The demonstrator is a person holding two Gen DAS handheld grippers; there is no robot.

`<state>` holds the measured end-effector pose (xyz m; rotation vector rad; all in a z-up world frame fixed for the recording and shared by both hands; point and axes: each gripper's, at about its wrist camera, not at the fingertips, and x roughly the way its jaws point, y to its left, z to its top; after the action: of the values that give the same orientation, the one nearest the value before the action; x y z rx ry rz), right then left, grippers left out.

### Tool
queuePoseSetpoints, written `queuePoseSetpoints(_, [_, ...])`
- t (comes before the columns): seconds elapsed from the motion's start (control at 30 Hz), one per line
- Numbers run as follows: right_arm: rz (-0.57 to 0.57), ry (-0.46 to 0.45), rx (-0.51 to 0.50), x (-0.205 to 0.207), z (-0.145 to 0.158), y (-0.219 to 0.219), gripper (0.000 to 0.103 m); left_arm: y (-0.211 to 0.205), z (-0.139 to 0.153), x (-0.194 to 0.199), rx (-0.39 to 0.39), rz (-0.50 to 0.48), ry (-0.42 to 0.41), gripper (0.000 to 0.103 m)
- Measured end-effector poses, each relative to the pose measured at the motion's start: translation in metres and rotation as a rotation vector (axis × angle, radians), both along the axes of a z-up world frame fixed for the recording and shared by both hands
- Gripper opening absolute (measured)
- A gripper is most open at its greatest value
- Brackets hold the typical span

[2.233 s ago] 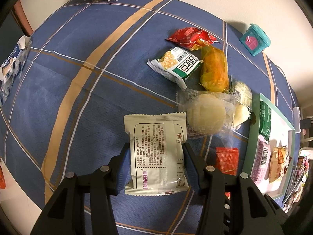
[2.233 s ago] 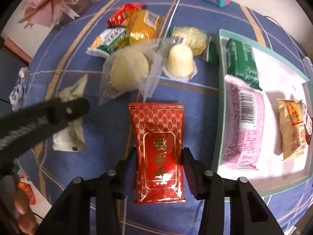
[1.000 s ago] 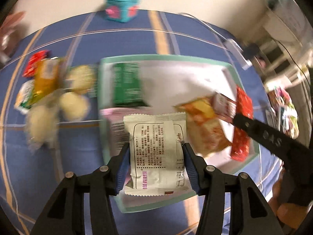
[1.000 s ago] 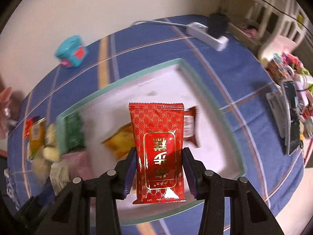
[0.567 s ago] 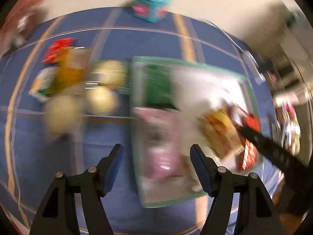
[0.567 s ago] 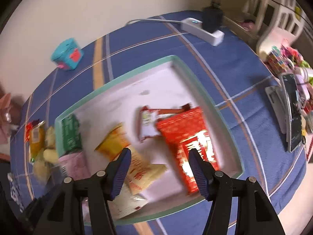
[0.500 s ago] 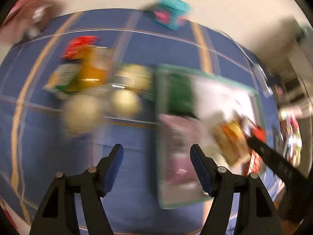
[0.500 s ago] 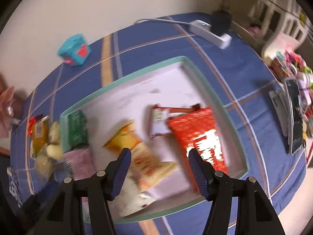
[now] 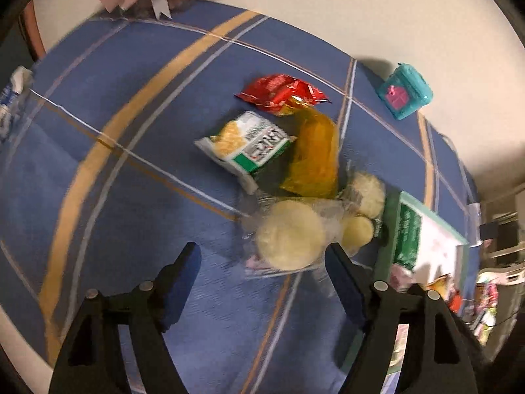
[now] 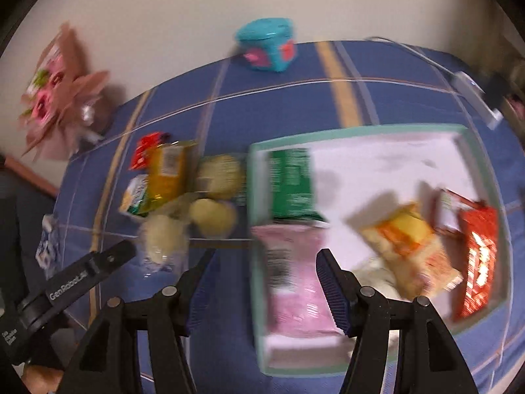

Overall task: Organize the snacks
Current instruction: 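Grasp the clear-wrapped round bun with the left tool while the right tool grasps the yellow pudding cup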

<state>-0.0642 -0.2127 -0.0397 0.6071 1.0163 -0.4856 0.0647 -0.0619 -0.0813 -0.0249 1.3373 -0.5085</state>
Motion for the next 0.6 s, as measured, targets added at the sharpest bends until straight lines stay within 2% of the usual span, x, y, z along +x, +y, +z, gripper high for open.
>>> queuePoseSetpoints(0.1, [0.04, 0.003, -0.016, 0.016, -0.008, 0.007, 0.065, -0.009, -0.006, 0.004, -0.04, -0.011, 0.029, 0.079])
queuePoseSetpoints(0.4, [0.081, 0.017, -0.049, 0.04, -0.022, 0.003, 0.065, -0.044, -0.032, 0.012, -0.019, -0.037, 0.043, 0.079])
queuePoseSetpoints(0.5, [0.099, 0.028, -0.059, 0.045, -0.025, 0.005, 0.065, -0.037, -0.037, 0.015, 0.018, -0.004, 0.043, 0.079])
queuePoseSetpoints(0.6, [0.117, 0.035, -0.066, 0.051, -0.029, 0.011, 0.065, -0.028, -0.041, 0.022, 0.008, 0.025, 0.061, 0.079])
